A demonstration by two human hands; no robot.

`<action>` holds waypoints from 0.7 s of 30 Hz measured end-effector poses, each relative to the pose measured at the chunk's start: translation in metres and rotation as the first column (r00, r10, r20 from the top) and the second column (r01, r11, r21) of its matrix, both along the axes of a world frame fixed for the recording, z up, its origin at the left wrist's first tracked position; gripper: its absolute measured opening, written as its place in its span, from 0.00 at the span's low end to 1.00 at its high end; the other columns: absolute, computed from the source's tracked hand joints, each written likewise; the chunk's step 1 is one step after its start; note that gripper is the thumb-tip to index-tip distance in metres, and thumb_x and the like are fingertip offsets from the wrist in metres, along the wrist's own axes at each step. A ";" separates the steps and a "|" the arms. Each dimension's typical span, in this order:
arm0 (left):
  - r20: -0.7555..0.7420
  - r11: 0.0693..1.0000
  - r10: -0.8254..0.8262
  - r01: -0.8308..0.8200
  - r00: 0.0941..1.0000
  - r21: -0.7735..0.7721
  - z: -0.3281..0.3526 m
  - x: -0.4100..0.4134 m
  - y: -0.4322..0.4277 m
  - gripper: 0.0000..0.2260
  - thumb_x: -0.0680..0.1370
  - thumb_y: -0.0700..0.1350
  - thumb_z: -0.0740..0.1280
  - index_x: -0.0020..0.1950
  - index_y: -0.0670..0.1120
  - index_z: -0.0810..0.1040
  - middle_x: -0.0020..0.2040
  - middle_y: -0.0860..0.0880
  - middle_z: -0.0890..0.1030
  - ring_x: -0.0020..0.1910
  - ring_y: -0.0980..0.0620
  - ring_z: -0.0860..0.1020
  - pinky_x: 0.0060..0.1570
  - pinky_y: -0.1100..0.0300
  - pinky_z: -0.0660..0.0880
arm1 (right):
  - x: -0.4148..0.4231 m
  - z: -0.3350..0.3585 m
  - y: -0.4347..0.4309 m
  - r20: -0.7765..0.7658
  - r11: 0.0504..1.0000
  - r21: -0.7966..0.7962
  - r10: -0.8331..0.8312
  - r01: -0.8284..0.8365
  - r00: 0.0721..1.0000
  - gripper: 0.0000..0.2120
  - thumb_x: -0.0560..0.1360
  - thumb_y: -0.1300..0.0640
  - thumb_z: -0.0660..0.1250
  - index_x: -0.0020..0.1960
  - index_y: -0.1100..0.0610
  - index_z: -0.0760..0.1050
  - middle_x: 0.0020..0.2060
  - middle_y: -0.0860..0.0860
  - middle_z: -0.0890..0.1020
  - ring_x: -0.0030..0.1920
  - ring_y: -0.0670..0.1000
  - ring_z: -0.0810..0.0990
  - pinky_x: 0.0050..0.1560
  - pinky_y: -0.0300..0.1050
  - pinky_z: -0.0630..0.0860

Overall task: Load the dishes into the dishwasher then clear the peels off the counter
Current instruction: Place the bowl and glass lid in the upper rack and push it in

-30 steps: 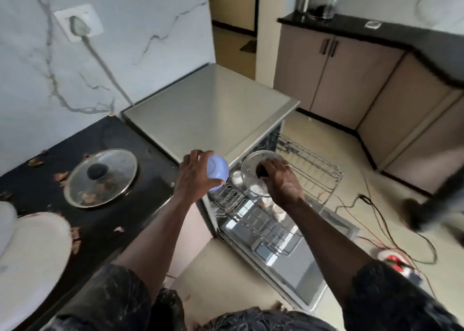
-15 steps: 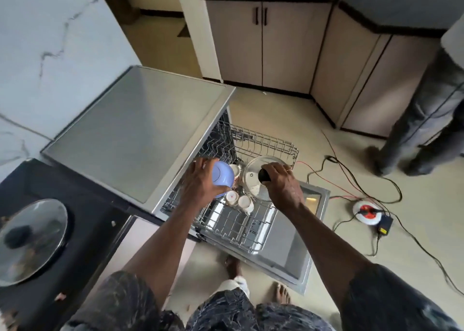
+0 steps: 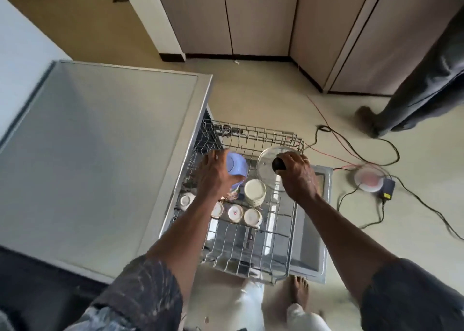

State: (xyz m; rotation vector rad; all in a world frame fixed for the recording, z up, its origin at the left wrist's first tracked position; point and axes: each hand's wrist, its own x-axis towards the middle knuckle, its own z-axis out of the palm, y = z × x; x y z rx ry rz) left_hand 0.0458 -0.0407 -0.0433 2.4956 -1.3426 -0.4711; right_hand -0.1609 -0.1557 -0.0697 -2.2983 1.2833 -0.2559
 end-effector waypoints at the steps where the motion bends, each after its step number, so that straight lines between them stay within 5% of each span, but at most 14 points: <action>1: -0.015 1.000 -0.008 0.008 1.000 0.007 -0.009 0.009 -0.014 0.40 0.66 0.57 0.81 0.73 0.49 0.69 0.68 0.43 0.71 0.66 0.43 0.69 0.64 0.51 0.67 | 0.010 -0.009 -0.007 0.005 1.000 0.011 -0.008 0.007 1.000 0.16 0.76 0.61 0.70 0.63 0.56 0.77 0.62 0.56 0.79 0.62 0.60 0.74 0.53 0.53 0.76; 11: 0.026 0.973 -0.027 0.020 0.999 0.229 -0.090 0.051 -0.085 0.43 0.70 0.59 0.77 0.79 0.50 0.61 0.78 0.40 0.62 0.76 0.40 0.61 0.74 0.48 0.59 | 0.057 -0.089 -0.037 -0.058 0.988 0.107 -0.108 0.114 0.992 0.18 0.75 0.60 0.70 0.65 0.56 0.76 0.63 0.57 0.79 0.62 0.61 0.75 0.57 0.53 0.74; 15: 0.051 0.973 -0.021 0.009 0.999 0.233 -0.120 0.059 -0.101 0.42 0.68 0.58 0.79 0.76 0.49 0.64 0.72 0.41 0.67 0.70 0.39 0.67 0.68 0.47 0.66 | 0.069 -0.112 -0.045 -0.060 0.983 0.120 -0.135 0.141 0.989 0.18 0.75 0.60 0.71 0.64 0.56 0.77 0.62 0.57 0.80 0.61 0.61 0.76 0.55 0.53 0.75; 21: 0.057 0.951 -0.063 0.042 0.996 0.307 -0.156 0.059 -0.105 0.45 0.66 0.53 0.81 0.77 0.49 0.62 0.75 0.42 0.63 0.72 0.41 0.64 0.68 0.48 0.68 | 0.077 -0.140 -0.043 -0.064 0.979 0.134 -0.148 0.156 0.987 0.12 0.77 0.60 0.69 0.60 0.58 0.77 0.59 0.58 0.79 0.59 0.59 0.74 0.52 0.47 0.69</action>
